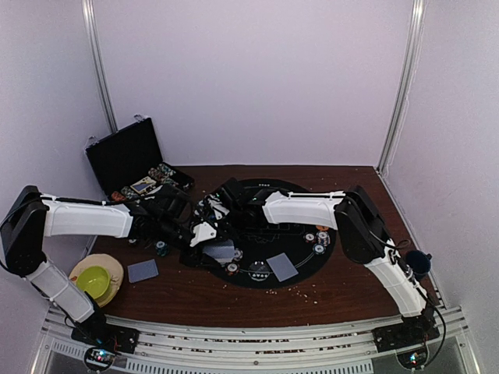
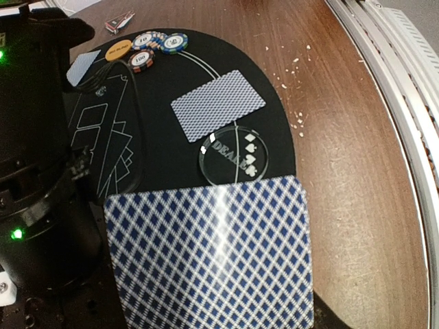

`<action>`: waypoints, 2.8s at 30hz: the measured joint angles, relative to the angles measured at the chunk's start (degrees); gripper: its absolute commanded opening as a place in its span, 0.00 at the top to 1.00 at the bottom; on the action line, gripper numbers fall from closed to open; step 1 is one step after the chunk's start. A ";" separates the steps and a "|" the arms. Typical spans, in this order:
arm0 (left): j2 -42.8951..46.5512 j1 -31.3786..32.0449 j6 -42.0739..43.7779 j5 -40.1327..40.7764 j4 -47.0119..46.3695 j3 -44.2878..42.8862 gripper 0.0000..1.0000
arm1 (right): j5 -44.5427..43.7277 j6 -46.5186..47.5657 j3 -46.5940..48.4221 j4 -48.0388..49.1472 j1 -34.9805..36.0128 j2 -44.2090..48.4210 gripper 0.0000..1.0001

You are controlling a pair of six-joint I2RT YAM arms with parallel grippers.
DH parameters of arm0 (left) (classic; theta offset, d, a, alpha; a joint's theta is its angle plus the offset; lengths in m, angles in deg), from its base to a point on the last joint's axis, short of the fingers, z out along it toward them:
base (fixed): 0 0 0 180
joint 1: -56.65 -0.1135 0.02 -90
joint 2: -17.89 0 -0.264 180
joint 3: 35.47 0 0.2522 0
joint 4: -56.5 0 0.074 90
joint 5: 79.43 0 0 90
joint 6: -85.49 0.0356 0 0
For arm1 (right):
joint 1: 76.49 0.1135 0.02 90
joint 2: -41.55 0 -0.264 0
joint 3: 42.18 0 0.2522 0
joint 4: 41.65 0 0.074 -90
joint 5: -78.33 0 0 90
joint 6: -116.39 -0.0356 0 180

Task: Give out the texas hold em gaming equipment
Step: Adjust the poker card in the small blind area, then pick up the poker card from the face-down deck piles.

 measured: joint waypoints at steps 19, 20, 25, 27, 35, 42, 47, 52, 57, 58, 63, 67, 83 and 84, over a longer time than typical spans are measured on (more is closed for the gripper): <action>0.50 0.68 0.59 -2.73 -2.14 0.11 0.48 | -9.62 0.07 -14.67 1.90 0.31 10.73 0.00; 0.66 0.70 0.61 -2.99 -2.51 0.09 0.48 | -9.94 0.09 -16.02 2.34 0.20 11.69 0.00; 0.98 0.83 0.76 -4.31 -4.94 -0.28 0.48 | -12.00 -0.15 -24.17 4.15 -0.96 17.97 0.00; 0.98 0.76 0.66 -3.13 -5.05 -0.50 0.48 | -12.00 -0.37 -28.48 5.66 -1.75 21.24 0.00; -0.85 -0.96 0.26 2.91 -1.40 0.00 0.48 | -11.15 -2.16 -38.95 13.22 -4.11 36.48 0.00; -0.92 -0.96 -0.07 4.15 -1.44 0.00 0.49 | -5.70 -3.45 -46.93 21.18 -4.98 39.19 0.04; -0.94 -0.96 -0.22 4.44 -1.44 0.00 0.49 | 2.49 -6.25 -51.30 28.50 -4.61 37.83 0.08; -0.94 -0.96 -0.22 4.44 -1.46 0.07 0.49 | 8.68 -8.76 -51.10 35.63 -3.43 33.66 0.10; -0.94 -0.96 -0.22 4.42 -1.44 0.07 0.49 | 10.91 -10.64 -48.54 37.97 -2.03 28.44 0.11; -0.94 -0.96 -0.22 4.39 -1.44 0.07 0.49 | 11.06 -10.84 -48.06 38.07 -1.86 27.69 0.12; -0.94 -0.96 -0.20 4.20 -1.38 0.17 0.49 | 10.73 -11.47 -45.90 38.05 -1.68 25.46 0.18; -0.94 -0.96 -0.17 4.15 -1.38 0.17 0.49 | 9.05 -10.54 -45.31 36.85 -1.79 25.33 0.25; -0.94 -0.96 -0.20 4.42 -1.29 0.28 0.49 | 8.24 -7.56 -47.43 33.40 -2.36 28.81 0.46; -0.94 -0.96 -0.20 4.42 -1.29 0.28 0.49 | 8.57 -7.61 -47.43 33.42 -2.38 28.83 0.48</action>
